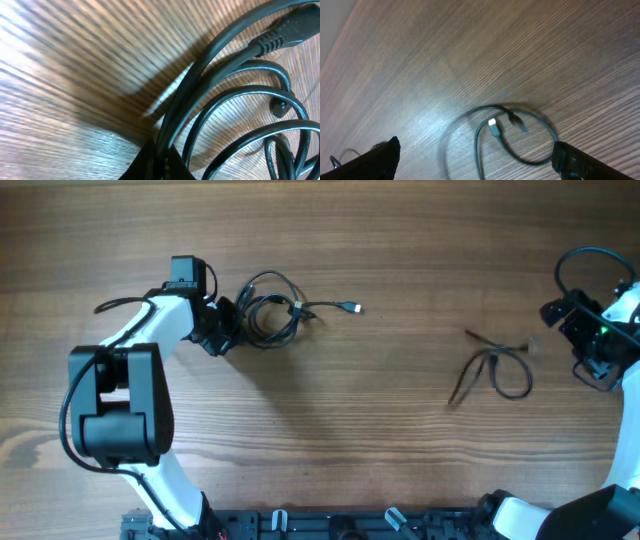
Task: Untangle cables
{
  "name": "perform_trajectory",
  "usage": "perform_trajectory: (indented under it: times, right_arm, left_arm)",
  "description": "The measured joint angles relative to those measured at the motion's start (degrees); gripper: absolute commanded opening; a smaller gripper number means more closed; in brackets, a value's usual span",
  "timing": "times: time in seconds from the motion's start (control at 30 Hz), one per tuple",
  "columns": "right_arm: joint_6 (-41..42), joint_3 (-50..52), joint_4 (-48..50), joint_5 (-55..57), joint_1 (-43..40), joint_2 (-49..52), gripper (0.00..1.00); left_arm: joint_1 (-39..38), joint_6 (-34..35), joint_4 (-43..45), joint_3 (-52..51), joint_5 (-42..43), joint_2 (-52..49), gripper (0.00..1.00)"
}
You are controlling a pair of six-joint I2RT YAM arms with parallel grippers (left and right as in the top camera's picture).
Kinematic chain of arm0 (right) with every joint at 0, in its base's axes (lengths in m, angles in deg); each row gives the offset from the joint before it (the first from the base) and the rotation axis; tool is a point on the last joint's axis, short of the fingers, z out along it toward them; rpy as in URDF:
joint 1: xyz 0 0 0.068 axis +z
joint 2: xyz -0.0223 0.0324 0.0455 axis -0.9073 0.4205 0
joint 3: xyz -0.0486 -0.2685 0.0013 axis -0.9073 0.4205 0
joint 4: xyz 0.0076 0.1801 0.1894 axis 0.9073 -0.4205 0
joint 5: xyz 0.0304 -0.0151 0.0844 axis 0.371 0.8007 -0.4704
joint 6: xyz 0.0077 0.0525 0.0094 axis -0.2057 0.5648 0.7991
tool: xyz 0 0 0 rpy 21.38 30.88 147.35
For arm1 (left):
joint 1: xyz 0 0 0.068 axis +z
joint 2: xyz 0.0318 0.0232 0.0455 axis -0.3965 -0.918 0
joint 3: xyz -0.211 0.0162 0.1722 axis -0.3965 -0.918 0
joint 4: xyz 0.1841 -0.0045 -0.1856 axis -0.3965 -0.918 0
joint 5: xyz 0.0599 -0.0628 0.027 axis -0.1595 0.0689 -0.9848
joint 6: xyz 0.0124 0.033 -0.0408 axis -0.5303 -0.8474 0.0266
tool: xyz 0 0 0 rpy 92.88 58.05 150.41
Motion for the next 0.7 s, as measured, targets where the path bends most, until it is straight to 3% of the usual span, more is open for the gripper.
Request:
perform_trajectory:
  times: [0.7]
  right_arm:
    - [0.0,0.0,0.0,0.0,0.0,0.0,1.00]
  left_arm:
    - [-2.5,-1.8,1.3,0.0,-0.2,0.0,0.12]
